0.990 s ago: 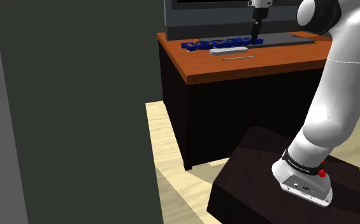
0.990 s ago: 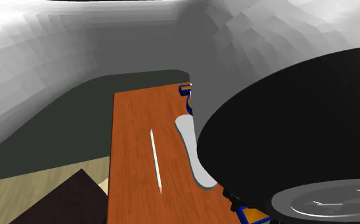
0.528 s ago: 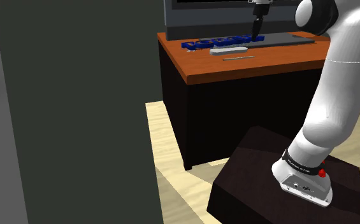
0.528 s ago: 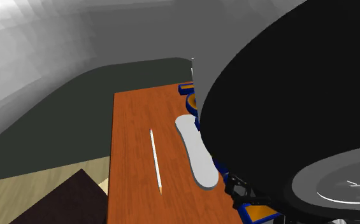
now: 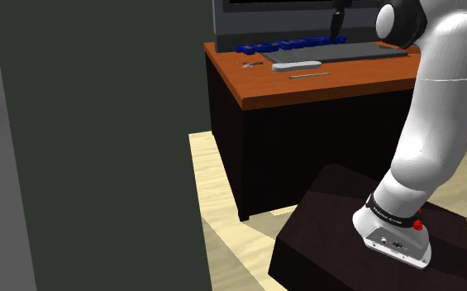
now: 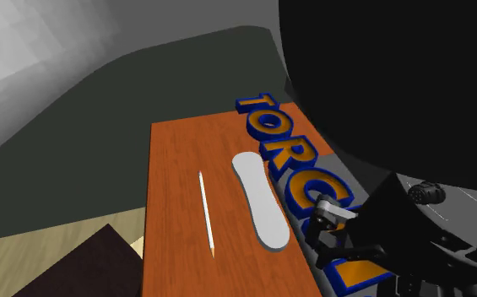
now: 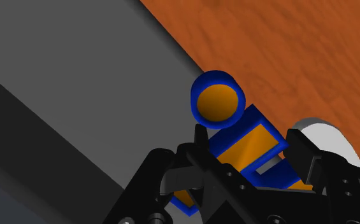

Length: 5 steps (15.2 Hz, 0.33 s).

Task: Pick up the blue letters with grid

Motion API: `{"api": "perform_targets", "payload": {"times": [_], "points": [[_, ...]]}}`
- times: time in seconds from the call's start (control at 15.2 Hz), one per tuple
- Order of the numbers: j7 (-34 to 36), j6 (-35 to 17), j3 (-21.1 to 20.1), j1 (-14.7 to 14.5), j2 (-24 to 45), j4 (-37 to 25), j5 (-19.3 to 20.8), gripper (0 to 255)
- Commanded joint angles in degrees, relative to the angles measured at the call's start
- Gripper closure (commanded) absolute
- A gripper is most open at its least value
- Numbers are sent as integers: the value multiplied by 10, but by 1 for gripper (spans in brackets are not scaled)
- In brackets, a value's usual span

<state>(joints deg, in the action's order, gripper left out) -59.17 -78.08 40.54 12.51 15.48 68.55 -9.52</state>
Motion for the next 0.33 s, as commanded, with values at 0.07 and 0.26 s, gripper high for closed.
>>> {"api": "perform_targets", "payload": {"times": [0.07,0.26], "points": [[-5,36,0,17,21,-54,-15,255],[-6,49,0,24,30,-75,-21,255]]}}
